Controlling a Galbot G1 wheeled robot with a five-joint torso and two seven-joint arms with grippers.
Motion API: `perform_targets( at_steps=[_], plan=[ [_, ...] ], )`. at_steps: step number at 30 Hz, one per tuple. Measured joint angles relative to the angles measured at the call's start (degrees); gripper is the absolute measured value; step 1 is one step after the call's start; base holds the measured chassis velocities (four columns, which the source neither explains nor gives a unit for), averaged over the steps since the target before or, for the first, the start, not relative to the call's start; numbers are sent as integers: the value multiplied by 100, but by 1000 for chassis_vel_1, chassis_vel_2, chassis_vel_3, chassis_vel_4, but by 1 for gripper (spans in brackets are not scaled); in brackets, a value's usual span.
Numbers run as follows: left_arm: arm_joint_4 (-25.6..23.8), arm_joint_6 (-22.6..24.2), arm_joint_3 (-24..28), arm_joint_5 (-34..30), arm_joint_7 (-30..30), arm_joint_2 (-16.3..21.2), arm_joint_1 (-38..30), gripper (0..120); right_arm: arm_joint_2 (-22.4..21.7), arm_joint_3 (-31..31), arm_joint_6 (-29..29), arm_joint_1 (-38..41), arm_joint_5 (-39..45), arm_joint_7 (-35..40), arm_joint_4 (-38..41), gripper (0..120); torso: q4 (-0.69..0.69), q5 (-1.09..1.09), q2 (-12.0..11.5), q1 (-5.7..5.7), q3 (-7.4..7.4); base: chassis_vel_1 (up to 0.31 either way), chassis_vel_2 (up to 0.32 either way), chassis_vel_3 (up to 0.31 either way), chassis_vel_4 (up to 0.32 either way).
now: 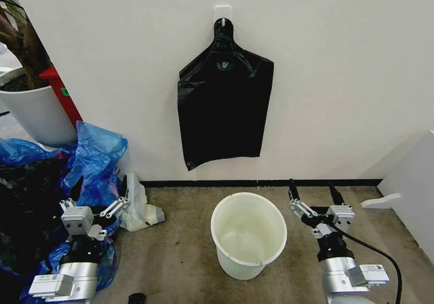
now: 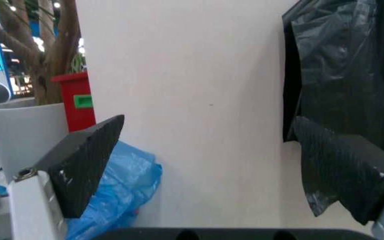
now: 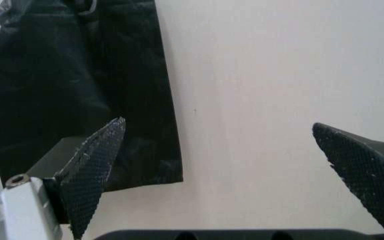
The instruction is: Place the garbage bag over the trash bin.
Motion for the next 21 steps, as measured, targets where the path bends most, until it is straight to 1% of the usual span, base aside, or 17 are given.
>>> perform_targets(
  at_steps=[6, 11, 21],
  plan=[
    [-105, 151, 42, -12, 2, 11, 14, 100, 0, -29, -42, -56, 193, 17, 33, 100, 0, 0, 0, 0, 0, 0, 0, 0, 0],
    [-116, 168, 54, -20, 2, 18, 22, 100, 0, -66, -83, -121, 346, 24, 65, 100, 0, 0, 0, 0, 0, 0, 0, 0, 0],
    [-59, 192, 45, -97, 6, 36, -28, 100, 0, -48, 74, -202, 234, -59, 59, 100, 1, 0, 0, 0, 0, 0, 0, 0, 0]
  ],
)
